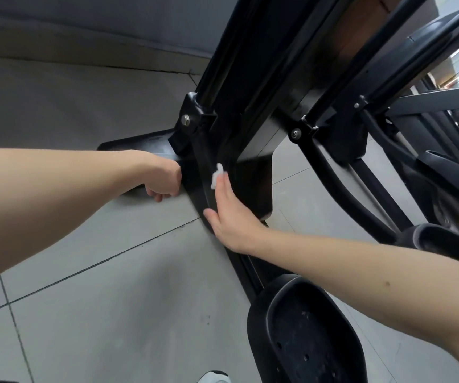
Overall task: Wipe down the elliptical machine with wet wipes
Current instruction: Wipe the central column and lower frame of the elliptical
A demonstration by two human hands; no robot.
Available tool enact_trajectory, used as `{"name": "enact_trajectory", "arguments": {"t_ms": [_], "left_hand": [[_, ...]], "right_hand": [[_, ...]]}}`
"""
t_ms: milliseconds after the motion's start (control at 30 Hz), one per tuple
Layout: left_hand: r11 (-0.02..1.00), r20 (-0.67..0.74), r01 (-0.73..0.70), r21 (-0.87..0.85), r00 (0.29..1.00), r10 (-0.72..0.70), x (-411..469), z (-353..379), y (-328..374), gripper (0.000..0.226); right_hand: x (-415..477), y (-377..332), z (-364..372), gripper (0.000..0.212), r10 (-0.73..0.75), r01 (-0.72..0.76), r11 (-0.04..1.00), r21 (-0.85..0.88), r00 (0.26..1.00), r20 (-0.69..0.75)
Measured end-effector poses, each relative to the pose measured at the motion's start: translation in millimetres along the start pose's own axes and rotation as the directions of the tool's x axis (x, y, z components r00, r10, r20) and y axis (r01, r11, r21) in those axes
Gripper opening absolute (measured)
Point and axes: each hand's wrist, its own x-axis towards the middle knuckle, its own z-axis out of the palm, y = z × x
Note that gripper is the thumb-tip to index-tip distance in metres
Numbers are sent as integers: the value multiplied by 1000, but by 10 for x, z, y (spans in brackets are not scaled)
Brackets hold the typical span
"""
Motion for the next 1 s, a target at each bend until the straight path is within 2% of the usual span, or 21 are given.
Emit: {"name": "enact_trajectory", "arguments": {"t_ms": [67, 133, 167, 233, 300, 367, 467, 533, 600, 667, 733, 800, 867, 933, 1000], "left_hand": [[1000, 12, 1, -7, 1000, 0, -10, 6, 11, 27], [1000, 19, 12, -23, 1000, -11, -20, 2, -1, 28], [999, 19, 21, -29, 1000, -20, -23, -4, -14, 29], [999, 11, 27, -40, 1000, -26, -21, -25, -41, 28], [998, 2, 27, -56, 1000, -27, -16, -53, -66, 25], [997, -8, 21, -69, 1000, -22, 9, -64, -93, 23], [994, -10, 25, -102, 1000, -26, 4, -63, -148, 22], [986, -27, 38, -161, 999, -43, -33, -57, -186, 23], [967, -31, 49, -250, 998, -58, -123, -43, -231, 22], [935, -21, 59, -351, 997, -70, -268, -27, -261, 23], [892, -3, 93, -442, 995, -105, -470, 27, -260, 24], [840, 45, 143, -523, 989, -141, -695, 94, -246, 24], [787, 82, 187, -588, 982, -172, -904, 140, -214, 25], [741, 62, 195, -642, 977, -204, -1146, 105, -162, 25], [675, 8, 167, -719, 973, -233, -1409, -10, -79, 22]], "right_hand": [[-320, 87, 48, 79, 116, -115, 993, -17, 990, 85], [-573, 204, 50, 70, 257, -240, 965, -106, 946, 197], [-604, 231, 33, 63, 313, -288, 947, -142, 927, 207], [-449, 170, -19, 49, 360, -341, 929, -142, 921, 146], [-122, -13, -85, 49, 342, -338, 937, -91, 939, 36], [287, -199, -180, 44, 323, -316, 946, 76, 940, -112], [786, -372, -336, 23, 343, -230, 908, 351, 889, -303], [888, -409, -332, 29, 371, -193, 868, 458, 865, -337], [785, -422, -263, 38, 389, -188, 857, 481, 848, -361], [524, -403, -178, 31, 441, -265, 853, 449, 826, -351], [227, -309, -131, 22, 527, -418, 824, 382, 814, -245], [-1, -214, -158, 24, 676, -616, 711, 339, 732, -85], [-132, -291, -267, 25, 783, -722, 560, 406, 621, 24], [-149, -572, -373, 8, 813, -706, 387, 593, 565, 142], [-127, -998, -492, 14, 795, -653, 224, 724, 552, 252]]}}
